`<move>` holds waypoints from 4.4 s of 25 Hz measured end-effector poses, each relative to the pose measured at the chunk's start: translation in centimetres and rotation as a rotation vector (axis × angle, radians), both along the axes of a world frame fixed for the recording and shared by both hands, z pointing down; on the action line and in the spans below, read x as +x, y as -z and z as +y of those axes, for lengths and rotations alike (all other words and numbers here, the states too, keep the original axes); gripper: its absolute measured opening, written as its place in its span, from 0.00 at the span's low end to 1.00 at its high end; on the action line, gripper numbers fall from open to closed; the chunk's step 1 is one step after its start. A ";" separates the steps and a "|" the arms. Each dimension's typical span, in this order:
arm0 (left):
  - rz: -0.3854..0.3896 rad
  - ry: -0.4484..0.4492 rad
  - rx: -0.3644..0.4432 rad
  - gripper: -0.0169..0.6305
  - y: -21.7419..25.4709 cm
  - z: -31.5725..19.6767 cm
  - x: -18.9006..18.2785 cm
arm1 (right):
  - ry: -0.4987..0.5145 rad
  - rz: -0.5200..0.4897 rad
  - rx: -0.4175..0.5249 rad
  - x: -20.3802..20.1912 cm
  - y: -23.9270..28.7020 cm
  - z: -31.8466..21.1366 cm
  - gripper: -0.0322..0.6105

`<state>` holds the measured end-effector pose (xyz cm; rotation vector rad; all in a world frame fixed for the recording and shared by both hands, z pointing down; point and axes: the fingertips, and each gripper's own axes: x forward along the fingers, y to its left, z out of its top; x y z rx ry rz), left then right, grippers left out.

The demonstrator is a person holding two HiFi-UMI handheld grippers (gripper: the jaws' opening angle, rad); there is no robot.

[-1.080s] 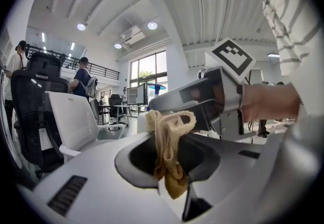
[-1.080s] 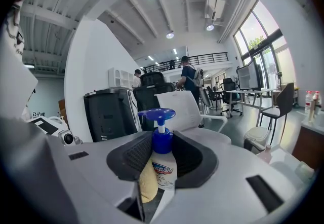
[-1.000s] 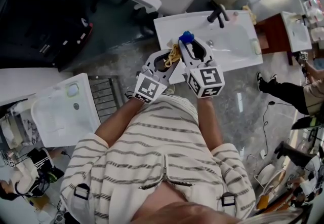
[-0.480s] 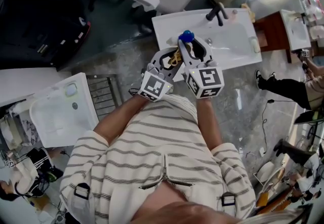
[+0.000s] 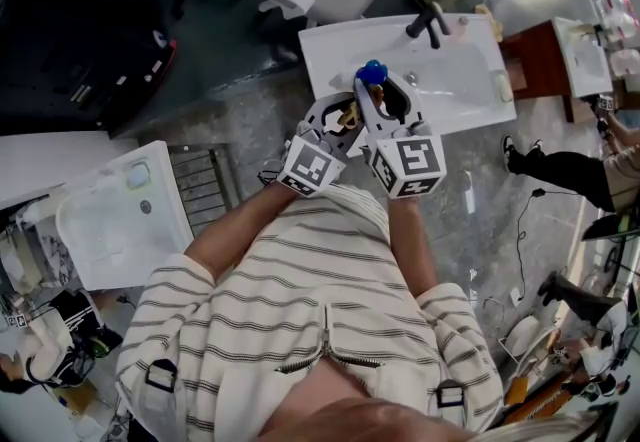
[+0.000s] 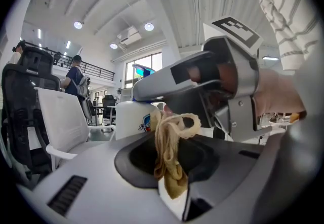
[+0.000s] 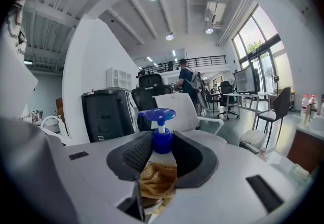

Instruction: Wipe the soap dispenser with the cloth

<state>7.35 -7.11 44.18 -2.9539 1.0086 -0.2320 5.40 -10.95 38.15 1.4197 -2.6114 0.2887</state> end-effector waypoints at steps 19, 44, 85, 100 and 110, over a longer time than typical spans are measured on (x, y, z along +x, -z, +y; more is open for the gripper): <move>-0.033 -0.003 -0.028 0.16 -1.3 -0.2 -1.1 | -0.025 -0.037 0.009 0.8 1.3 -0.2 0.25; -0.027 0.045 0.061 0.16 2.1 -1.0 -3.9 | -0.038 -0.051 0.036 2.0 2.1 -1.2 0.25; -0.034 -0.133 0.035 0.16 4.5 -3.4 -5.7 | 0.103 -0.050 0.083 2.4 3.2 0.3 0.25; -0.051 -0.344 -0.028 0.16 3.8 -3.0 -5.3 | 0.201 -0.044 0.081 1.0 2.9 1.5 0.25; -0.041 -0.446 -0.016 0.16 3.9 -3.3 -4.8 | 0.251 -0.053 0.091 0.5 3.2 2.2 0.25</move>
